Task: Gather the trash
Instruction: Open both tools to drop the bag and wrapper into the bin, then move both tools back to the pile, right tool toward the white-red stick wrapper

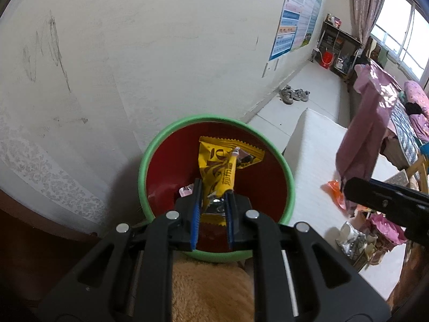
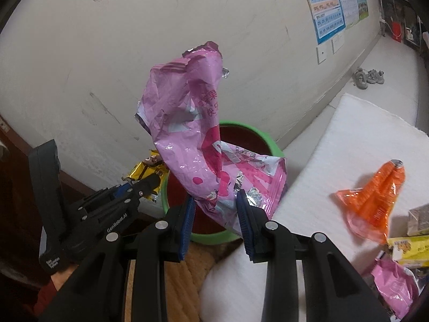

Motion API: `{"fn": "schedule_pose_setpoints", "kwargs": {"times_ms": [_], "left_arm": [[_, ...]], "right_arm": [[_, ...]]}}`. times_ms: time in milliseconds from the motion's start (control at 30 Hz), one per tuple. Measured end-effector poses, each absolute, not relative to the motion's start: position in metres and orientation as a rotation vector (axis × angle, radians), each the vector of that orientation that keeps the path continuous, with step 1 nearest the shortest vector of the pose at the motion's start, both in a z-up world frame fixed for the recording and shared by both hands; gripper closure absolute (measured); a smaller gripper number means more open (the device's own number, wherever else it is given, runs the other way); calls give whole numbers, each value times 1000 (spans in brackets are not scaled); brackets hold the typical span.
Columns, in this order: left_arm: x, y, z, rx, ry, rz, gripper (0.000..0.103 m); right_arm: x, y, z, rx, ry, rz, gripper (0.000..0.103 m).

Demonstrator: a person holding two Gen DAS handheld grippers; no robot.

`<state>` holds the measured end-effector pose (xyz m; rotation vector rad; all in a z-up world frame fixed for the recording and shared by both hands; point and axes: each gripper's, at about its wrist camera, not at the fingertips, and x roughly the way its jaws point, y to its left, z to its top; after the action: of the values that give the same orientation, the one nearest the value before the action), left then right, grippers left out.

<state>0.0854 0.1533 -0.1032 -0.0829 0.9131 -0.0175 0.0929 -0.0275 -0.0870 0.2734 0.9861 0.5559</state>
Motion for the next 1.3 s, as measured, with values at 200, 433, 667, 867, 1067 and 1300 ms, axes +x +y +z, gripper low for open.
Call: {"fn": "schedule_pose_setpoints", "kwargs": {"times_ms": [200, 433, 667, 867, 1067, 1300], "left_arm": [[92, 159, -109, -89, 930, -1, 88], [104, 161, -113, -80, 938, 7, 88], [114, 165, -118, -89, 949, 13, 88], [121, 165, -120, -74, 947, 23, 86], [119, 169, -120, -94, 911, 63, 40], [113, 163, -119, -79, 921, 48, 33]], "right_arm": [[103, -17, -94, 280, 1013, 566, 71], [122, -7, -98, 258, 1042, 567, 71], [126, 1, -103, 221, 1056, 572, 71], [131, 3, -106, 232, 1066, 570, 70], [134, 2, -107, 252, 1060, 565, 52], [116, -11, -94, 260, 1013, 565, 50]]}}
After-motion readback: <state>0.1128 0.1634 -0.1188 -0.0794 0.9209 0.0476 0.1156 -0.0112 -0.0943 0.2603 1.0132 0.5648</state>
